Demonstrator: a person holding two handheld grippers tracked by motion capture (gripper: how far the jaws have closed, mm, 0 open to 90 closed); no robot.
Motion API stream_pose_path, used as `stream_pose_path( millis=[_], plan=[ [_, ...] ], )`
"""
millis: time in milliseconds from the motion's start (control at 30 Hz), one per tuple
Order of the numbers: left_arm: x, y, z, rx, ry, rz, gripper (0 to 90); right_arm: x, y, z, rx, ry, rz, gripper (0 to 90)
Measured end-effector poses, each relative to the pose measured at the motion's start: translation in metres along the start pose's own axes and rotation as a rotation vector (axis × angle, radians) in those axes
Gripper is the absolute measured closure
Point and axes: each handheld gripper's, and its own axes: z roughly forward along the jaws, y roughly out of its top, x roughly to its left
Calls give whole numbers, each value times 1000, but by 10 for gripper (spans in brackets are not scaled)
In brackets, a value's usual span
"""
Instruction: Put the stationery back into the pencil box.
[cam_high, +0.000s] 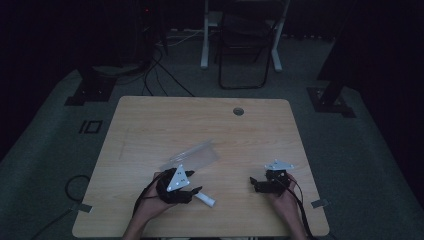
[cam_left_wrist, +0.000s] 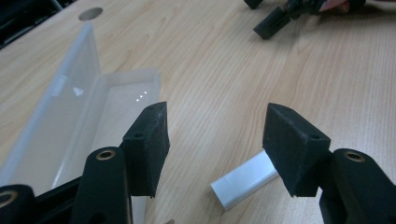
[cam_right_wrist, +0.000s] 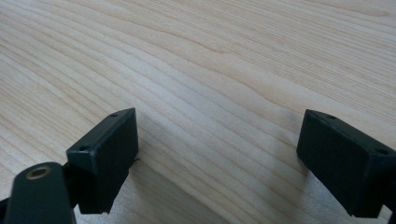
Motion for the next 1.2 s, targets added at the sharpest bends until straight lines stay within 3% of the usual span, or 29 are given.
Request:
stream_pose_path(
  millis=[300,700,1200],
  plan=[
    [-1,-5,9,28,-26,0,415,0,0,0,0,0,1,126],
    [-3,-14,19,82,-47,-8,337,0,0,0,1,1,0,125],
    [-14,-20,33,119,-88,5,332,0,0,0,1,0,1,125]
  ],
)
